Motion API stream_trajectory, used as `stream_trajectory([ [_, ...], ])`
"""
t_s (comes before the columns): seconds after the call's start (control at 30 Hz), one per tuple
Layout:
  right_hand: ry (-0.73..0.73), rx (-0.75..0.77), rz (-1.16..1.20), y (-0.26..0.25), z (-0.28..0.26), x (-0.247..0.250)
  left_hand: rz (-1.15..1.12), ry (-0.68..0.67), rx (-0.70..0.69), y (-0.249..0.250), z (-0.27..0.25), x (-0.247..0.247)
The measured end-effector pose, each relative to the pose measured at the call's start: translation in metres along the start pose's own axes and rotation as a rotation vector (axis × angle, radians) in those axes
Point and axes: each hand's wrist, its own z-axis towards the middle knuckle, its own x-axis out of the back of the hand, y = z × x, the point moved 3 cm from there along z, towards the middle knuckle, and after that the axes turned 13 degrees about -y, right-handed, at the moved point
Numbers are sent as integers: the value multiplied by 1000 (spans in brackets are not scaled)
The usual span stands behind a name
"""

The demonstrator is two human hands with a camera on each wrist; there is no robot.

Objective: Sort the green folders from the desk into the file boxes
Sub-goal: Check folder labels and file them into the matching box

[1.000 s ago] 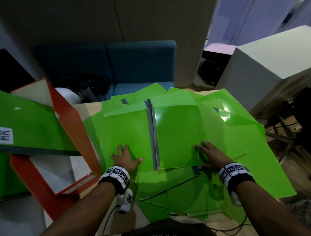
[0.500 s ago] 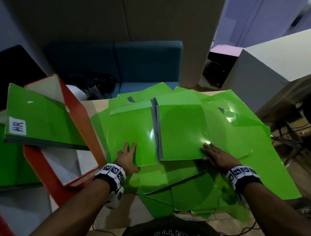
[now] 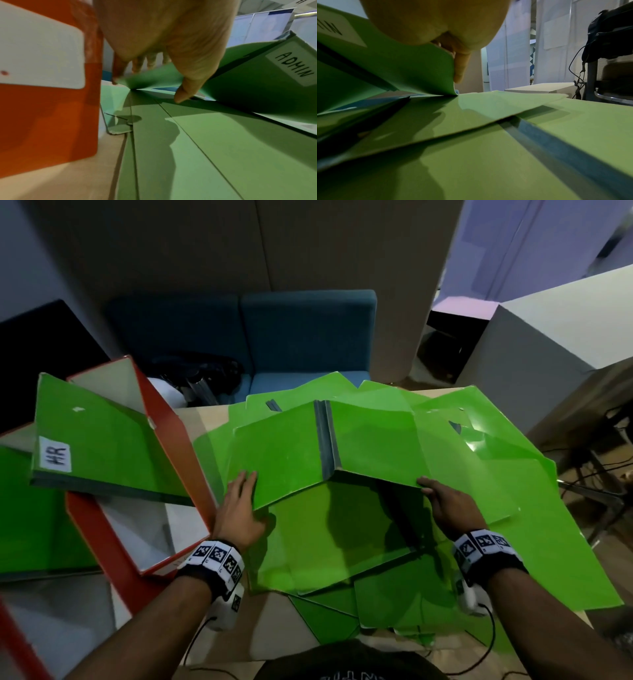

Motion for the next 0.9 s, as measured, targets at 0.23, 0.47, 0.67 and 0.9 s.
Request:
stream_trajectory([
  [0.23,141,-54,175,-6,9,21,-263,134,-250,5,-11,8],
  [0.47,288,-49,383,-27,19,38,-334,295,-551,43,-24,16],
  [0.67,389,50,422,-57,28,58,-380,433,-770,82,-30,31],
  [0.9,392,216,628,-106,28,81,-166,489,-1029,145,-34,36],
])
